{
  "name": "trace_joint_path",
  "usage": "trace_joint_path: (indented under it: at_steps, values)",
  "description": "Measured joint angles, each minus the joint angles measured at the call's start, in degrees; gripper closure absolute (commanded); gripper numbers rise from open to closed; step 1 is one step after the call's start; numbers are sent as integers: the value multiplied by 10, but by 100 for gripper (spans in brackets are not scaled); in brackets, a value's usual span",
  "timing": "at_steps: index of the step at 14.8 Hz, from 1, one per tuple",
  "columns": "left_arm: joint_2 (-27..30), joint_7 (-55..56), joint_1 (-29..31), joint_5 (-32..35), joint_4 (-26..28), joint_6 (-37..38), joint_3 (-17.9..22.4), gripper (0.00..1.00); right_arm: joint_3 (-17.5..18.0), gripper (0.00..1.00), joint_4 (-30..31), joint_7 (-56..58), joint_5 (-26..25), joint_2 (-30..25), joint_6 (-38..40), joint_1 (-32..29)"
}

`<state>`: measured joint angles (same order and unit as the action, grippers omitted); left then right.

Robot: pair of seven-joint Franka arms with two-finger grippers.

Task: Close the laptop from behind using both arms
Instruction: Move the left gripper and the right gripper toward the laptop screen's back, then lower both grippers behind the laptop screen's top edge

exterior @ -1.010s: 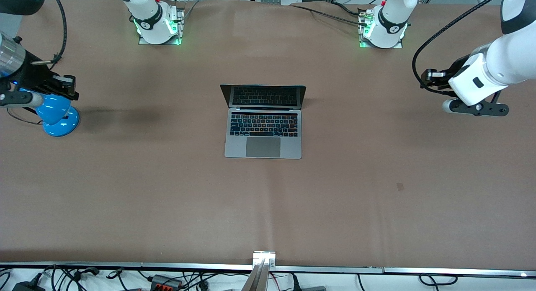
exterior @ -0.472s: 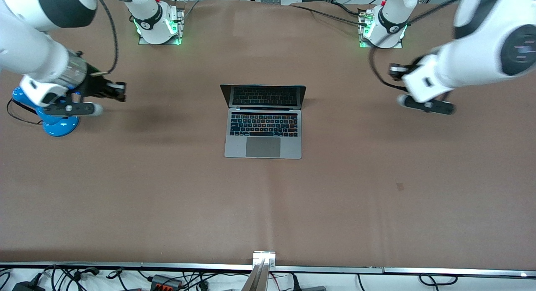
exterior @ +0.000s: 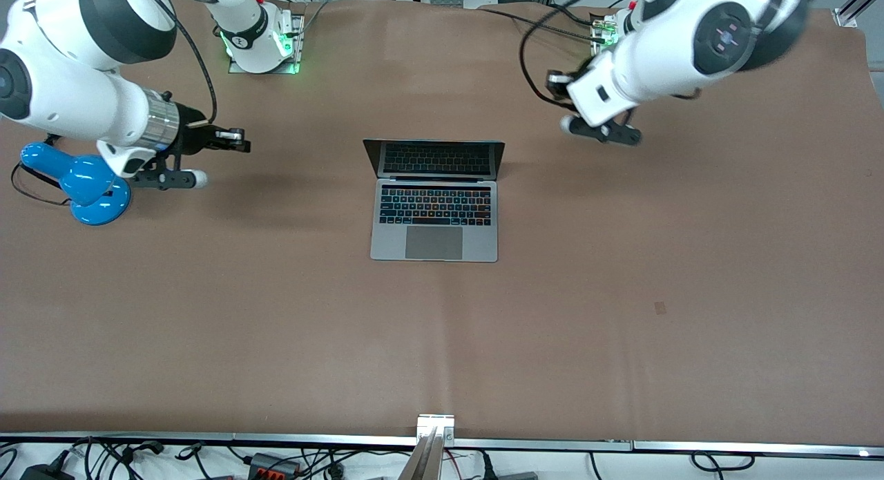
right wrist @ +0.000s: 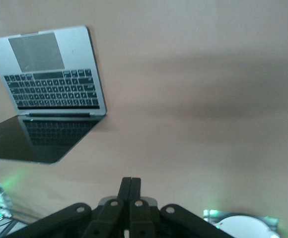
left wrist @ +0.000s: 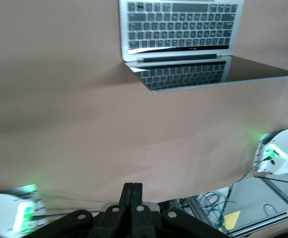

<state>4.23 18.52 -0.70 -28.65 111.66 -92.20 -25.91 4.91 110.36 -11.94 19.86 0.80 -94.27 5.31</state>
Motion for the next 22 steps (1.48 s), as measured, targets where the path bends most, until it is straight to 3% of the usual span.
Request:
trace_joint_path:
  at_steps: [3, 8, 12, 17, 22]
  values:
    - [33, 0, 0, -32, 80, -80, -43, 99, 2, 100, 41, -44, 32, -11, -13, 37]
    - [35, 0, 0, -101, 183, -267, -132, 99, 5, 100, 107, -134, 35, -24, -95, 145]
    - [34, -6, 1, -118, 211, -325, -149, 99, 5, 100, 156, -160, 35, -24, -161, 192]
    - [2, -52, 1, -120, 249, -473, -171, 99, 5, 100, 165, -229, 35, -17, -225, 261]
    - [-41, -94, 3, -120, 250, -555, -183, 99, 4, 100, 169, -231, 35, 22, -282, 272]
